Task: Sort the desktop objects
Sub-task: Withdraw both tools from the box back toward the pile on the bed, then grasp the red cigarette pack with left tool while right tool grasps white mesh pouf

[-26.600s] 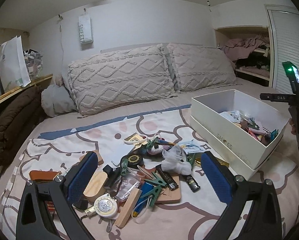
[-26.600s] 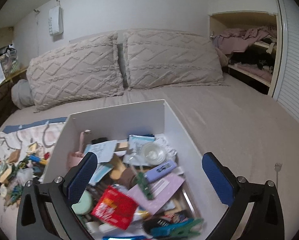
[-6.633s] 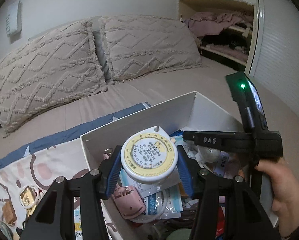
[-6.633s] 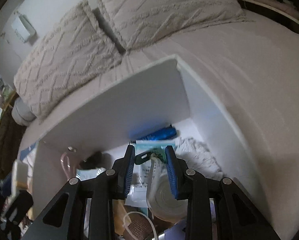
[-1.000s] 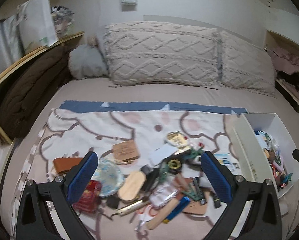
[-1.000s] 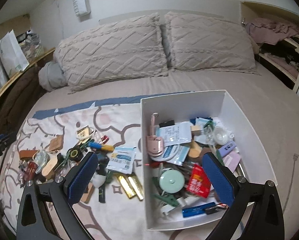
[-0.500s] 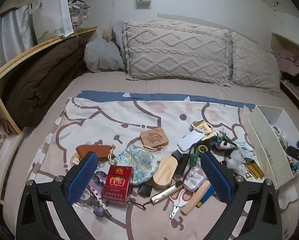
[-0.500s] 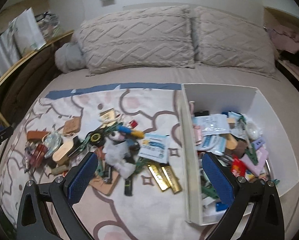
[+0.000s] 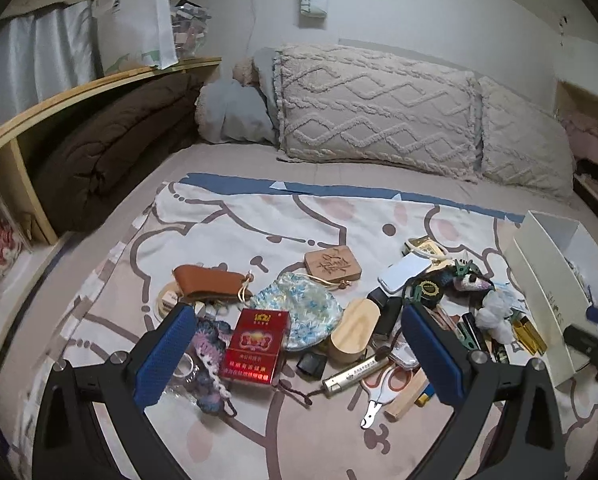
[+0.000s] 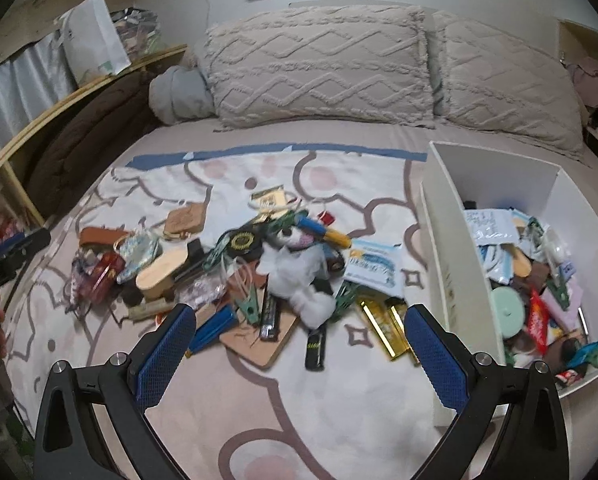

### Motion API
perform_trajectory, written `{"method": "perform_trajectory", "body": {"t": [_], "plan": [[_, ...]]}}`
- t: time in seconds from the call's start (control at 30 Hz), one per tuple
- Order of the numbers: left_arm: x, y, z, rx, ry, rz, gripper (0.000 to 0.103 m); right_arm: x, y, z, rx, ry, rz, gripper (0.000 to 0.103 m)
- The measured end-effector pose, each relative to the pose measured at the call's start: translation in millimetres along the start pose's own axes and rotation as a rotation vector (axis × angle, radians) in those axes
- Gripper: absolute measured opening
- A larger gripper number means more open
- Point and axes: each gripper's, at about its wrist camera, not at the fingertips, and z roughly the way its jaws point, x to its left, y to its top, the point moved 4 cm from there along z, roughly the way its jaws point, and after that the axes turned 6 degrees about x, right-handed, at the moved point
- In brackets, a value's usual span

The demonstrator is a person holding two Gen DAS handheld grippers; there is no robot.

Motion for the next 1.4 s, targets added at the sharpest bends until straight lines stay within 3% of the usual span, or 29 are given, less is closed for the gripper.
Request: {"method": "perform_trajectory", "body": {"t": [0.23, 0.53, 0.73, 0.9, 1.0, 1.07, 1.27, 1.4], "plan": [[6, -24, -1, -0.021, -0.036, -0.006, 0.103, 6, -30, 11, -0.040, 0.010, -0.019, 0.103], [18, -52, 10, -0.051, 0.013, 0.043, 0.103, 2, -62, 29, -0.039, 0.072, 0.049, 0.103], [21, -61, 21, -0.070, -0.005, 0.070, 0.100, 3, -84, 37, -0.030, 0.091, 0.047, 0.103], [23, -61, 32, -0.060, -0.102, 0.044, 0.090, 4, -95, 40, -0.010, 0.130, 0.056, 0.103], [26, -57, 46, -0.029, -0.215, -0.011, 0.089, 8, -102, 37, -0.005, 0.165, 0.054, 0.103], [26, -54, 54, -0.011, -0.234, -0.026, 0.089, 12, -106, 35, -0.002, 0.173, 0.039, 0.103], [38, -48, 84, 0.056, -0.219, -0.110, 0.089, 21, -110, 32, 0.010, 0.176, -0.011, 0.103], [45, -47, 103, 0.088, -0.150, -0.162, 0.089, 20, -109, 29, 0.026, 0.204, -0.001, 0.103]]}}
